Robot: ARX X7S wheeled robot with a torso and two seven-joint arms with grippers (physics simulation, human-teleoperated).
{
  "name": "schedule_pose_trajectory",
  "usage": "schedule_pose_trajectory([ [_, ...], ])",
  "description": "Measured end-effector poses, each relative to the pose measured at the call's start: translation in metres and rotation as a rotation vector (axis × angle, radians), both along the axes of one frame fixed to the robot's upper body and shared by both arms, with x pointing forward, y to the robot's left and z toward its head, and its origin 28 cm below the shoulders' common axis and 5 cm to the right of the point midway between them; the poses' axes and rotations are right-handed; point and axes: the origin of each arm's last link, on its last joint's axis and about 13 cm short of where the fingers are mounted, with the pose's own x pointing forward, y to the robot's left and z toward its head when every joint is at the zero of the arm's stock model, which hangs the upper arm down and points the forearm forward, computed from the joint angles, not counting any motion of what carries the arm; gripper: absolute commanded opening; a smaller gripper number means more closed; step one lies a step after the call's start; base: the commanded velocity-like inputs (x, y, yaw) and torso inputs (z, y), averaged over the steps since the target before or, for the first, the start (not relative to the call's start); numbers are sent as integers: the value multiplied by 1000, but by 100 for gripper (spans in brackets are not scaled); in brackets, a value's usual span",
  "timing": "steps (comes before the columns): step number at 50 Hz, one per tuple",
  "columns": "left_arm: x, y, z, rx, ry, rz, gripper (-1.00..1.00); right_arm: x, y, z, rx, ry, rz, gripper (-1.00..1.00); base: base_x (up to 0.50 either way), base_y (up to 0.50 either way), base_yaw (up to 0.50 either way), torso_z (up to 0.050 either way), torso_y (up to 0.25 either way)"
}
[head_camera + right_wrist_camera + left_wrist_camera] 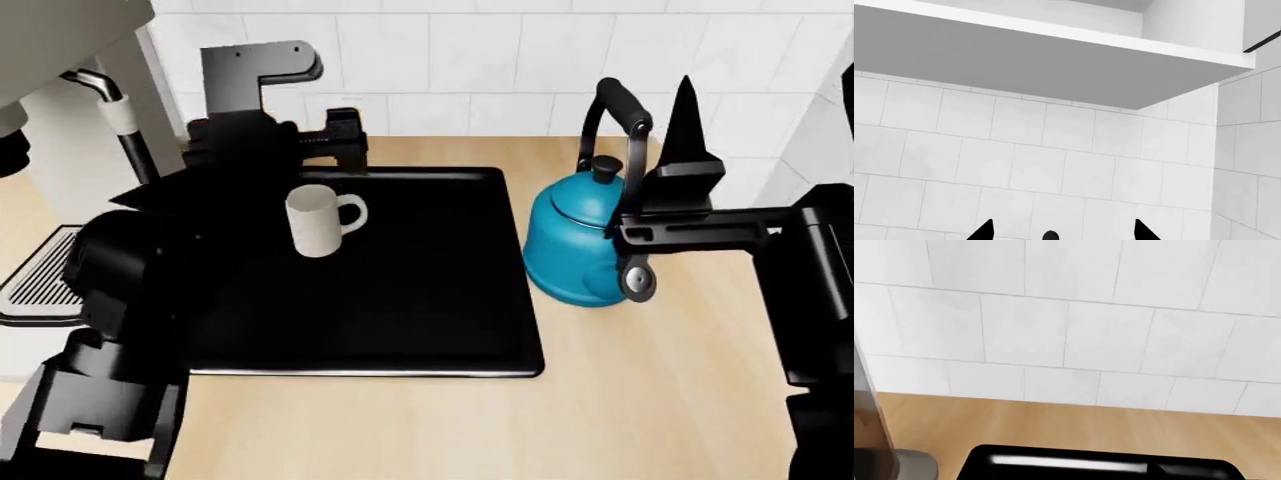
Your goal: Pick the kettle from the counter and place it on the tray. Then pick the mug from the cabinet and place it on the tray. Then close the cabinet doors.
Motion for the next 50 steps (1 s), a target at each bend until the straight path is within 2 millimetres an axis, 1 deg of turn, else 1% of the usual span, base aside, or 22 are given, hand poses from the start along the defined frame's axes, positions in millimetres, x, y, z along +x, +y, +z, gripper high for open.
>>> schedule_pose_trajectory([
  [4, -14, 0, 19, -16, -64, -43, 100, 2, 1, 7, -5, 25, 5, 100, 0, 0, 0, 0, 0],
  [9, -37, 0, 39, -33, -132, -99, 100, 5, 2, 22, 1, 76, 22, 100, 0, 0, 0, 0, 0],
  [14, -59, 3, 52, -36, -184, -143, 100, 8, 3, 39, 16, 143, 46, 100, 0, 0, 0, 0, 0],
  [19, -79, 7, 61, -26, -225, -175, 100, 11, 6, 54, 32, 217, 69, 100, 0, 0, 0, 0, 0],
  [26, -101, 12, 64, -6, -263, -205, 100, 15, 8, 71, 51, 324, 92, 100, 0, 0, 0, 0, 0],
  [33, -116, 16, 64, 11, -286, -221, 100, 26, 10, 78, 56, 426, 91, 100, 0, 0, 0, 0, 0],
  [40, -125, 20, 62, 23, -296, -229, 100, 40, 11, 81, 56, 500, 76, 100, 0, 0, 0, 0, 0],
  [50, -129, 24, 55, 25, -296, -228, 100, 55, 11, 84, 57, 550, 44, 100, 0, 0, 0, 0, 0],
])
